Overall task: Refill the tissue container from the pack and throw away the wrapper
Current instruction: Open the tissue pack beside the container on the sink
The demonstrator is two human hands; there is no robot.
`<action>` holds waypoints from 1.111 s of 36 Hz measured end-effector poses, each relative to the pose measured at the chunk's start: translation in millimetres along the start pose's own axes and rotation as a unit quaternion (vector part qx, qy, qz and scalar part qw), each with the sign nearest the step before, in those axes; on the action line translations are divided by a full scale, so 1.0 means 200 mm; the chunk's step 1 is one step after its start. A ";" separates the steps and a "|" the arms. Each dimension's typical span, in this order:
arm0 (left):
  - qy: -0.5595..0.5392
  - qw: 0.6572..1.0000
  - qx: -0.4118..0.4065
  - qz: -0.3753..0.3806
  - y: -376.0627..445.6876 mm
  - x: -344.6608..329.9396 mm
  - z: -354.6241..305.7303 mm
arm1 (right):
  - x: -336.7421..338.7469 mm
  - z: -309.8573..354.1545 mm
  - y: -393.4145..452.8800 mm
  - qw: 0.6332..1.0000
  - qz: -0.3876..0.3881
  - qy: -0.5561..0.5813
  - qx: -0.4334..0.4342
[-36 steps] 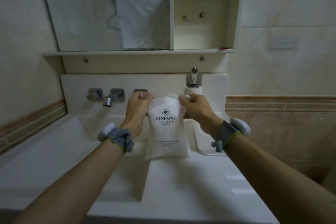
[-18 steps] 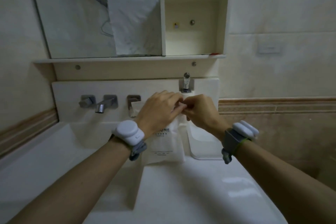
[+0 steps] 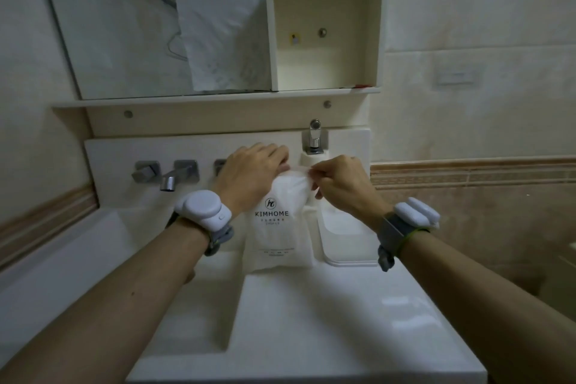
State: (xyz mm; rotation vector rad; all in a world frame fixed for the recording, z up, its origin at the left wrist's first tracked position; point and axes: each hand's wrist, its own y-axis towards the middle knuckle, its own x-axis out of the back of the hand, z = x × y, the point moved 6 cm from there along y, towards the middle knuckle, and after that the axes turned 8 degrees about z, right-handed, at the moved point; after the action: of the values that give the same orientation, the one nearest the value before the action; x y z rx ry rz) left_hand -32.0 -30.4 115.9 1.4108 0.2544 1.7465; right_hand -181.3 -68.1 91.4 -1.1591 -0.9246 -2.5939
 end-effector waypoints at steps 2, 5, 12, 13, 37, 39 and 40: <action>-0.018 0.999 0.034 0.020 -0.03 -0.03 0.07 | 0.01 0.00 0.01 1.000 0.002 0.004 -0.008; -0.039 0.994 0.084 0.059 -0.10 -0.08 0.19 | 0.02 0.00 0.00 0.999 0.013 0.017 -0.036; -0.123 0.969 0.180 0.117 -0.18 -0.13 0.31 | 0.02 -0.03 0.00 0.995 0.025 0.047 -0.083; -0.138 0.965 0.191 0.116 -0.18 -0.13 0.31 | 0.02 -0.03 0.00 0.993 0.031 0.059 -0.093; -0.508 0.769 0.376 0.095 -0.09 -0.11 0.11 | -0.01 0.21 0.00 0.943 0.256 0.185 -0.105; -0.531 0.756 0.368 0.102 -0.07 -0.10 0.09 | -0.03 0.22 0.00 0.936 0.287 0.167 -0.120; -0.543 0.752 0.359 0.101 -0.07 -0.09 0.08 | -0.04 0.22 0.00 0.932 0.299 0.159 -0.128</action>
State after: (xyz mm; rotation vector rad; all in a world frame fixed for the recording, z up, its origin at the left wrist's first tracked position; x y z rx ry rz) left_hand -11.6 -40.0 99.7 2.8564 0.1156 0.6650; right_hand -149.0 -42.0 108.5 -0.8493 -0.1289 -2.3152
